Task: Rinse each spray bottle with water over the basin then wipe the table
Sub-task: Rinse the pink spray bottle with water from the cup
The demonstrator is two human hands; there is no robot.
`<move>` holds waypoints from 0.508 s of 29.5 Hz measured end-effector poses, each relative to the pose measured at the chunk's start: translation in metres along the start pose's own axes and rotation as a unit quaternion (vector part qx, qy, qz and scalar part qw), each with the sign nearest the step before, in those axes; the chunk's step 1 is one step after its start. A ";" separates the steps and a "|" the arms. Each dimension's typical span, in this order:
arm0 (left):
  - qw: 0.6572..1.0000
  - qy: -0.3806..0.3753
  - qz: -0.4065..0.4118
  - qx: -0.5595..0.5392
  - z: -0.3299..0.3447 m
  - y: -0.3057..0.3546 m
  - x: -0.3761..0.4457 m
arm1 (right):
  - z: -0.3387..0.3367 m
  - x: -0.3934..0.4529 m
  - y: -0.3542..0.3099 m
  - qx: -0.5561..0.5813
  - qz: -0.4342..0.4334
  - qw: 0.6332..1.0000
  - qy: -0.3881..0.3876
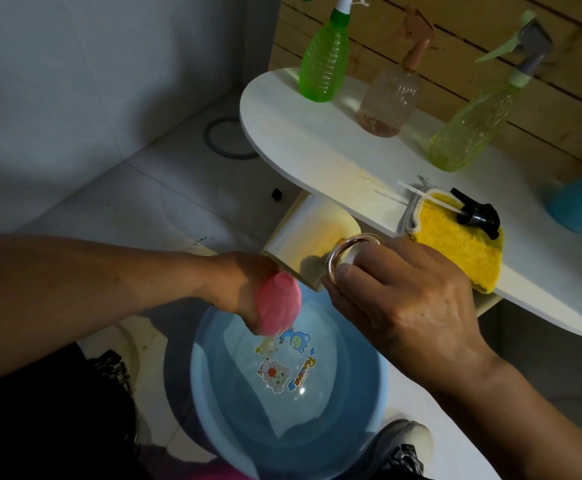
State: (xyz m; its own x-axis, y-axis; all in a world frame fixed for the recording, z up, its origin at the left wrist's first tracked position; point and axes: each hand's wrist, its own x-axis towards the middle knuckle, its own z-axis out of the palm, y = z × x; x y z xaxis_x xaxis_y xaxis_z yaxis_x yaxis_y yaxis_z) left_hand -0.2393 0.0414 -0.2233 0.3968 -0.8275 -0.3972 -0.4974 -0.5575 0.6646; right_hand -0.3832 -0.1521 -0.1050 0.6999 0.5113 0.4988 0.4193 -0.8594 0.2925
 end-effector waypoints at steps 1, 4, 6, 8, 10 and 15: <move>1.000 0.007 -0.001 0.013 0.000 0.002 -0.001 | 0.001 -0.001 0.000 0.018 0.020 1.000 -0.002; 1.000 0.027 0.007 0.009 0.000 0.002 -0.005 | 0.007 -0.003 0.001 0.088 0.145 0.985 -0.008; 1.000 0.027 0.010 0.008 -0.002 0.001 -0.009 | 0.013 -0.006 0.003 0.107 0.237 0.965 -0.031; 0.999 0.028 0.015 0.010 -0.001 -0.003 -0.010 | 0.022 -0.012 0.005 0.100 0.312 0.942 -0.077; 0.999 0.027 0.016 0.007 0.001 -0.008 -0.011 | 0.035 -0.019 0.006 0.087 0.371 0.913 -0.143; 0.999 0.032 0.017 0.004 0.006 -0.015 -0.015 | 0.092 -0.047 0.008 0.151 0.463 0.804 -0.340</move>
State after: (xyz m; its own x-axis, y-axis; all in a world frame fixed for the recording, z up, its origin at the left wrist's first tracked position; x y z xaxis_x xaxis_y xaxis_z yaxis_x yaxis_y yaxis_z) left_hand -0.2424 0.0613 -0.2312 0.4278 -0.8404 -0.3329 -0.5169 -0.5295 0.6726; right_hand -0.3593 -0.1826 -0.2007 0.9041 -0.3757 -0.2038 -0.4152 -0.8850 -0.2106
